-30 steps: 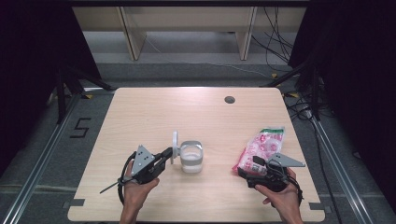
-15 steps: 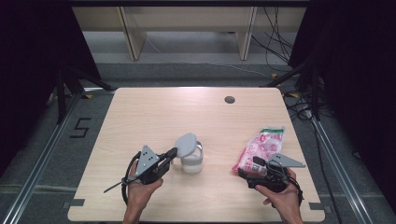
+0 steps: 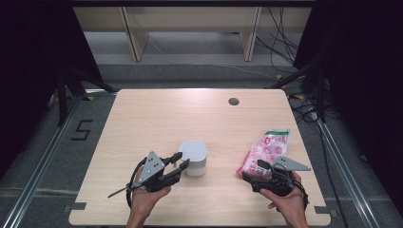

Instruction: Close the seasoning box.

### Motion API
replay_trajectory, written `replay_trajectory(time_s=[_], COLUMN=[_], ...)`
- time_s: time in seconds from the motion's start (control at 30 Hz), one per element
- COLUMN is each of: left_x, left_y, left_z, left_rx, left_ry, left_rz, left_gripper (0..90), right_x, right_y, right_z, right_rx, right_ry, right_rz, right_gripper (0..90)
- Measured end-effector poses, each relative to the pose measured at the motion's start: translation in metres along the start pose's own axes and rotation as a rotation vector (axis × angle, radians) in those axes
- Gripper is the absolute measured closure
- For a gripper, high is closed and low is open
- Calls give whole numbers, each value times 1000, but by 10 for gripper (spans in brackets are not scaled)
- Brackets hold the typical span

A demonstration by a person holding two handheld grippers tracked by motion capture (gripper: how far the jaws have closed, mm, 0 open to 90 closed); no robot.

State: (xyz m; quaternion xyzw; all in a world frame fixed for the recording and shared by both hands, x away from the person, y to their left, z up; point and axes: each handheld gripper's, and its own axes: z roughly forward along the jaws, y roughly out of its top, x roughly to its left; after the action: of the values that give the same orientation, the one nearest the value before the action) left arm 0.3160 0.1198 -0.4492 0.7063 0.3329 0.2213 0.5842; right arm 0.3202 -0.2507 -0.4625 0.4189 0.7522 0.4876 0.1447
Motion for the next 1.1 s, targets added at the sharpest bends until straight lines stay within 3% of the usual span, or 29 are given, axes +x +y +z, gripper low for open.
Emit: replay_trajectory(time_s=[0.17, 0.27, 0.3, 0.33, 0.37, 0.43, 0.53, 0.6, 0.67, 0.7, 0.73, 0.77, 1.07, 1.1], left_x=[-4, -6, -5, -5, -5, -6, -5, -8, -8, -9, -8, -9, -11, -12], left_y=[-1, -3, -3, -4, -4, -6, -8, -10, -11, -12, -13, -14, -22, -23], left_z=[-7, -11, -12, -13, -13, -16, -15, -14, -14, -14, -14, -14, -13, -12], left_rx=[10, 20, 21, 18, 18, 22, 28, 38, 43, 39, 37, 47, 61, 52], left_ry=[-19, -6, -9, -10, -10, -3, -6, 6, 13, 7, -7, 1, 2, -2], left_rz=[25, -4, 9, 9, 9, -2, 15, -11, -16, -15, 1, -1, 0, -14], left_gripper=[472, 420, 408, 396, 383, 360, 338, 317, 308, 303, 302, 300, 291, 291], right_x=[0, 1, 0, 0, 3, 3, 4, 2, 2, 5, 5, 2, 1, 1], right_y=[0, 0, 0, 0, 0, 0, -1, 0, 0, -1, -1, 0, -2, -2], right_z=[0, 0, 0, 0, 0, 1, 2, 2, 2, 2, 2, 2, 5, 5], right_rx=[0, -19, -30, -28, -16, -5, -19, -22, -24, -19, -18, -18, -25, -23], right_ry=[1, 22, 18, 19, 26, 15, 35, 31, 30, 41, 42, 29, 32, 30], right_rz=[0, 10, -11, -6, 35, 21, 25, -9, -11, 32, 32, -8, -38, -37], right_gripper=[199, 198, 198, 199, 198, 199, 199, 198, 198, 198, 198, 198, 197, 197])
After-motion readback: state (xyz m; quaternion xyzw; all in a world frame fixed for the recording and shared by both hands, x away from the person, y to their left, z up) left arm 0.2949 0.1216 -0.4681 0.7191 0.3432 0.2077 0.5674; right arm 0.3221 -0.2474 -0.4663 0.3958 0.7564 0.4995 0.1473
